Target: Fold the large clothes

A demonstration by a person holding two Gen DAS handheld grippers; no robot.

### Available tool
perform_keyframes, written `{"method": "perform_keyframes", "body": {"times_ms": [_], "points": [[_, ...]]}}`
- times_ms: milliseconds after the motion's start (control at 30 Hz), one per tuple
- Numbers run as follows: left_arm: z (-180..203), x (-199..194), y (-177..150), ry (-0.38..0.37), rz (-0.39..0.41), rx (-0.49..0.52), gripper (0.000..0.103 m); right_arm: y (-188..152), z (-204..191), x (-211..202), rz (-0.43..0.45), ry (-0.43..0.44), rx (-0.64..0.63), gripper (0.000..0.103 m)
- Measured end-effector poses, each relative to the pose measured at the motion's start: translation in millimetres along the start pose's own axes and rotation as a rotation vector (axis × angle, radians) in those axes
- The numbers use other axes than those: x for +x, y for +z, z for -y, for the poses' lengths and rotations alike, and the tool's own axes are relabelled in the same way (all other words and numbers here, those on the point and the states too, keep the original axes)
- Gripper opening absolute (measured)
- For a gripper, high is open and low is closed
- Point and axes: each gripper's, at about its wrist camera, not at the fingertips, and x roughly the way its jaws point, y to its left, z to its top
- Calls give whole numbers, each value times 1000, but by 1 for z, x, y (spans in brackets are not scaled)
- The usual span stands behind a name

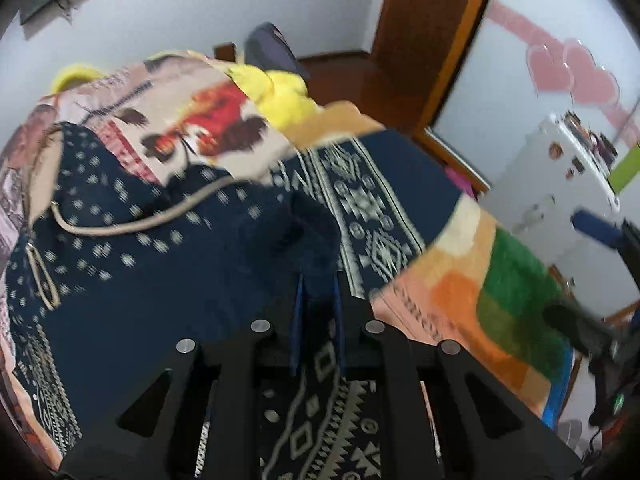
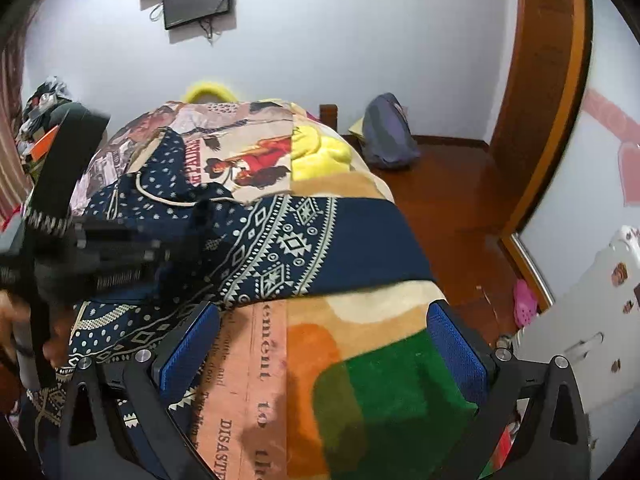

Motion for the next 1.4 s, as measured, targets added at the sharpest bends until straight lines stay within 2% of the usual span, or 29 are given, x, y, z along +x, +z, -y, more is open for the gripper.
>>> {"method": "perform_keyframes", "body": {"times_ms": [33, 67, 100, 133, 167, 300, 400, 533, 600, 733, 833, 933, 1000, 1133, 1233, 1333, 1400], "points": [[3, -1, -2, -3, -8, 12, 19, 0, 0, 1, -4, 0, 3, 103], [3, -3, -3, -1, -8, 20, 35, 0, 0, 3, -8, 0, 4, 103], [4, -8, -4, 6, -2, 28, 55, 1, -2, 4, -10, 4, 5, 103], [3, -18, -5, 20, 23, 35, 64, 2, -4, 5, -11, 8, 5, 103], [1, -27, -5, 27, 50, 36, 69, 3, -7, 7, -10, 16, 2, 103], [-27, -65, -8, 55, 128, -17, 76, 9, -24, 14, -7, 32, -27, 103], [-62, -86, -17, 144, 171, -67, 88, 16, -37, 25, -12, 59, -56, 103], [-115, -91, -45, 325, 142, -107, 88, 23, -42, 47, -36, 53, -54, 103], [-140, -87, -62, 382, 106, -137, 88, 25, -35, 63, -60, 31, -32, 103], [-188, -64, -106, 447, 26, -215, 88, 27, -6, 95, -129, -37, 41, 103], [-215, -50, -136, 454, -25, -285, 88, 27, 24, 117, -186, -90, 116, 103], [-233, -40, -159, 435, -42, -346, 88, 26, 54, 134, -228, -90, 213, 103], [-241, -43, -167, 387, -2, -403, 89, 25, 72, 143, -248, -69, 288, 103], [-252, -41, -174, 334, 23, -487, 93, 20, 107, 166, -296, 59, 524, 102], [-253, -39, -176, 333, 36, -492, 94, 15, 123, 181, -313, 101, 652, 95], [-253, -38, -177, 340, 44, -481, 94, 15, 128, 192, -311, 93, 683, 88], [-255, -38, -177, 335, 48, -487, 94, 17, 128, 196, -303, 80, 690, 76]]}}
